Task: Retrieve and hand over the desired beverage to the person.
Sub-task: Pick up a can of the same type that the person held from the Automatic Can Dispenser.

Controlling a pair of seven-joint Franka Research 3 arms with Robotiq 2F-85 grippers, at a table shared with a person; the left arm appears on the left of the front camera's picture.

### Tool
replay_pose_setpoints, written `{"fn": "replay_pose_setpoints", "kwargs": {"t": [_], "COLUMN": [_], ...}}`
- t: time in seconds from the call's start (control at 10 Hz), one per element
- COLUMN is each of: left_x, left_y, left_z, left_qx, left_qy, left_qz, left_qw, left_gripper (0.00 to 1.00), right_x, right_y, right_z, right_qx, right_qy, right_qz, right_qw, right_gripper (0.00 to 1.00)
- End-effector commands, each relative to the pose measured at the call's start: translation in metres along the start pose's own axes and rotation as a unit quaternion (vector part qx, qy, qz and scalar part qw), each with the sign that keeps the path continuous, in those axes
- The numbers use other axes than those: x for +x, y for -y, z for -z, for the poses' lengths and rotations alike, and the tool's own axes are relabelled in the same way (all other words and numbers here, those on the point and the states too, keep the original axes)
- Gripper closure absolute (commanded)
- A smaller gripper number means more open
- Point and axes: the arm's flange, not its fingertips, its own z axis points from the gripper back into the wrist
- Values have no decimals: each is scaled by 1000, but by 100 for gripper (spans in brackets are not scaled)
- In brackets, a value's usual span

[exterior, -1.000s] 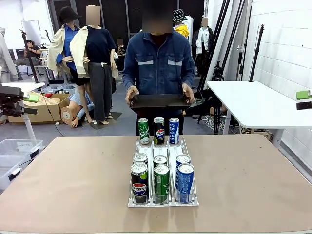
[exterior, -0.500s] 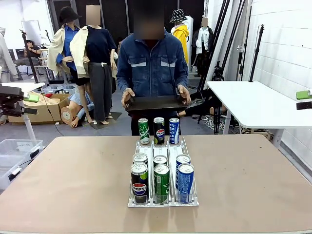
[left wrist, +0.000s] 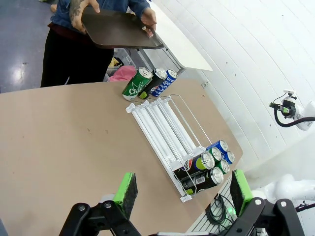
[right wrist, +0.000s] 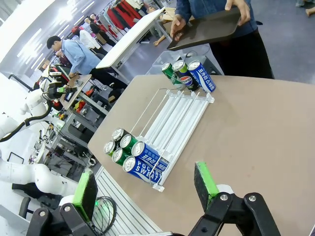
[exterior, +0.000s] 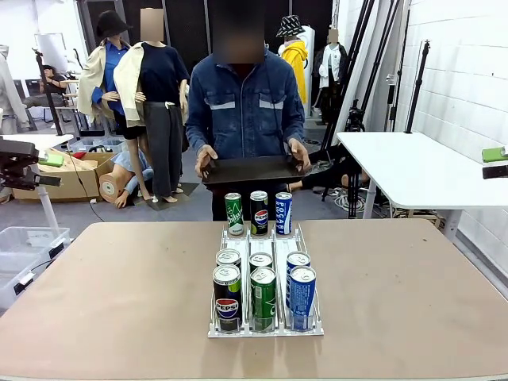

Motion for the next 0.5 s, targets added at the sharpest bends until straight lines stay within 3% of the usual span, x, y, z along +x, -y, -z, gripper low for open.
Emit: {"fn": "replay_pose_setpoints", "kwargs": {"t": [0.0, 0.4], "left_x": [-1, -1], "left_y": [0, 0], "left_z": [-1, -1], "left_qx": [-3, -3], "left_qy": [1, 1], "left_qz": [0, 0], "left_qw": [1000, 1000], "left_gripper": [0, 0], "right_x": [2, 2], "right_y": [1, 1], "right_z": [1, 1], "right_qx": [8, 8], "right_qy": [6, 6], "right_qz": [-1, -1], "right_qw": [1000, 1000], "right_gripper": [0, 0]}}
